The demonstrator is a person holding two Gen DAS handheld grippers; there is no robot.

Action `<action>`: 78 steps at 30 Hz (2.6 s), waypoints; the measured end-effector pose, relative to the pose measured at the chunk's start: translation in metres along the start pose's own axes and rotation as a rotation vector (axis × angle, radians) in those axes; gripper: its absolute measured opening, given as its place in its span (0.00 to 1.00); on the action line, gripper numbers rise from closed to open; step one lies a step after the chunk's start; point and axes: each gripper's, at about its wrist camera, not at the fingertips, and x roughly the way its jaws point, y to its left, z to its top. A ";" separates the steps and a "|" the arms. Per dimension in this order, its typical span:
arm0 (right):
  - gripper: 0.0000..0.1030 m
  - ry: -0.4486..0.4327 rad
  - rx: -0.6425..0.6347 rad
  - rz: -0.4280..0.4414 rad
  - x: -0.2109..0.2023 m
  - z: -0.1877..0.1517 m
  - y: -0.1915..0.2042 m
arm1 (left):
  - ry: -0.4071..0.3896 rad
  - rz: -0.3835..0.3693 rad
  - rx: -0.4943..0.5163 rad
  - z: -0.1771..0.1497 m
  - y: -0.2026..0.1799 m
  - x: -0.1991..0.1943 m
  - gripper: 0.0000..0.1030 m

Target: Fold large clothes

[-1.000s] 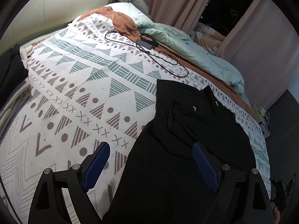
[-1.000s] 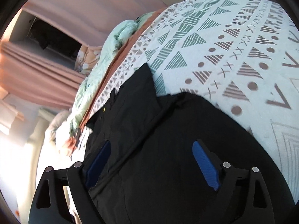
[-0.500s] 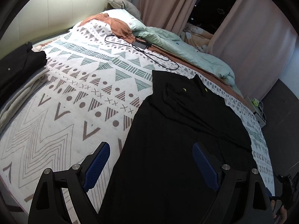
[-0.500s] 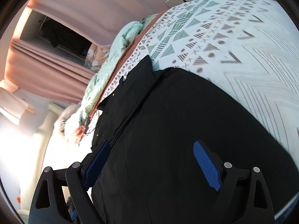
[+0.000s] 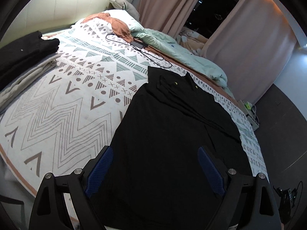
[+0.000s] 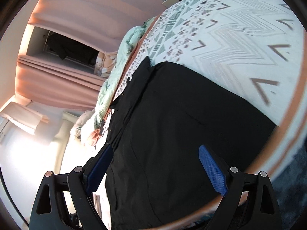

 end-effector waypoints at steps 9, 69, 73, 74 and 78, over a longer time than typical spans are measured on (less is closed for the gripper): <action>0.89 -0.044 -0.023 -0.045 -0.055 -0.015 -0.031 | 0.023 0.004 0.010 -0.033 0.026 -0.043 0.88; 0.74 0.121 -0.197 -0.075 0.001 0.030 -0.072 | 0.279 0.012 0.026 -0.042 0.082 0.032 0.71; 0.63 0.158 -0.163 -0.016 0.002 0.017 -0.071 | 0.327 -0.072 -0.010 -0.051 0.075 0.030 0.56; 0.60 0.163 -0.146 0.002 0.003 0.014 -0.072 | 0.330 -0.081 -0.014 -0.053 0.073 0.029 0.56; 0.54 0.141 -0.111 0.035 -0.001 0.012 -0.078 | 0.329 -0.122 -0.045 -0.058 0.068 0.025 0.53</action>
